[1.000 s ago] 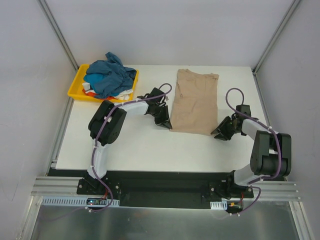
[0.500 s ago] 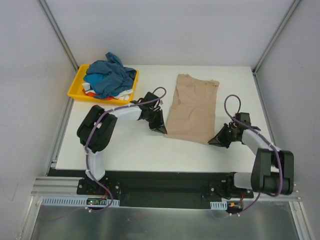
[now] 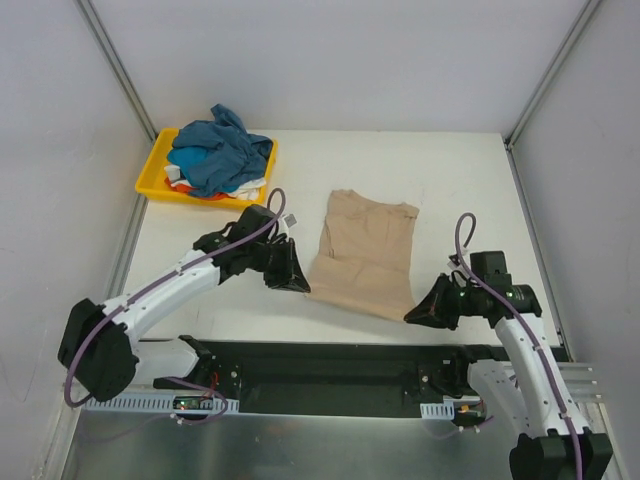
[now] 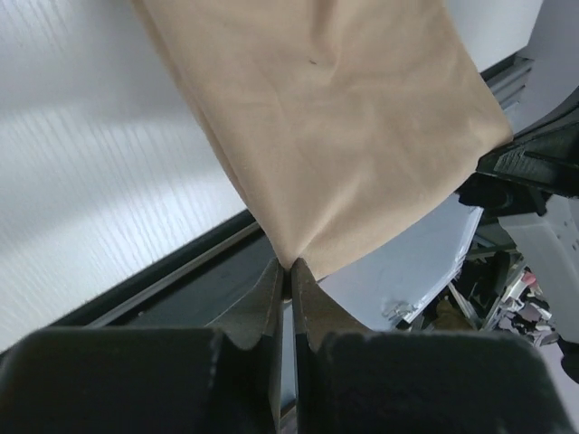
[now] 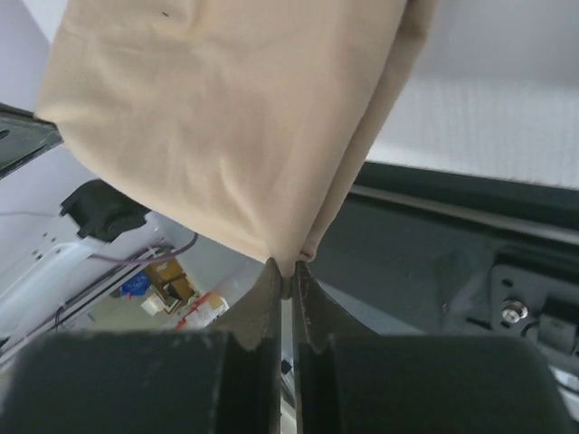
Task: Fold and stack the t-shirts
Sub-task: Fold the long partially folded tshirt into a neat square
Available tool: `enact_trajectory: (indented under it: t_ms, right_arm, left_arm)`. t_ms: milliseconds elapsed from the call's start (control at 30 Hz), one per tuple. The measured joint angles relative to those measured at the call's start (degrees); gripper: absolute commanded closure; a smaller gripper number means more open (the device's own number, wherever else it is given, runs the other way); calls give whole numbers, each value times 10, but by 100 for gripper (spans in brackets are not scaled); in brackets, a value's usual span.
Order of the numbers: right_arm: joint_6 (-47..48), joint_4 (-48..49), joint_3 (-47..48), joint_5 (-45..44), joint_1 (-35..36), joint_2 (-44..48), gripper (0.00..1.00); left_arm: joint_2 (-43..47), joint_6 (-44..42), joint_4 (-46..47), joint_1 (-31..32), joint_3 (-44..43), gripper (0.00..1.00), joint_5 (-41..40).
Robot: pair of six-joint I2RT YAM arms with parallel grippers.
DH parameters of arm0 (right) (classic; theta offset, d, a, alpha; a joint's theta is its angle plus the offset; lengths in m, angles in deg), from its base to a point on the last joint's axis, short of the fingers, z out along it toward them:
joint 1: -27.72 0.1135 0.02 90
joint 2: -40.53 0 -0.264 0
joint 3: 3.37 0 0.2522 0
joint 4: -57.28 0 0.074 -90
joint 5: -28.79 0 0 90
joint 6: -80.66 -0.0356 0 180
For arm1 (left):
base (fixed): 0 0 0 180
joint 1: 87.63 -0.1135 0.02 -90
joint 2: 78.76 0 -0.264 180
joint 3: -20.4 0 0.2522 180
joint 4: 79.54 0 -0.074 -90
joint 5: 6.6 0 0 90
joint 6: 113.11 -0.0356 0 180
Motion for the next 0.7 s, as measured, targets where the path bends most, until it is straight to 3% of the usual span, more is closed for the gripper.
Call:
enact_trajectory:
  t_ms: [167, 367, 700]
  right_arm:
    - [10, -57, 80, 30, 2, 2, 99]
    - [36, -78, 191, 38, 1, -64, 99]
    - [60, -33, 267, 42, -37, -212, 99]
  left_arm:
    - [54, 7, -64, 0, -30, 100, 1]
    - [52, 3, -117, -1, -102, 100, -28]
    - [-88, -23, -139, -32, -234, 100, -87]
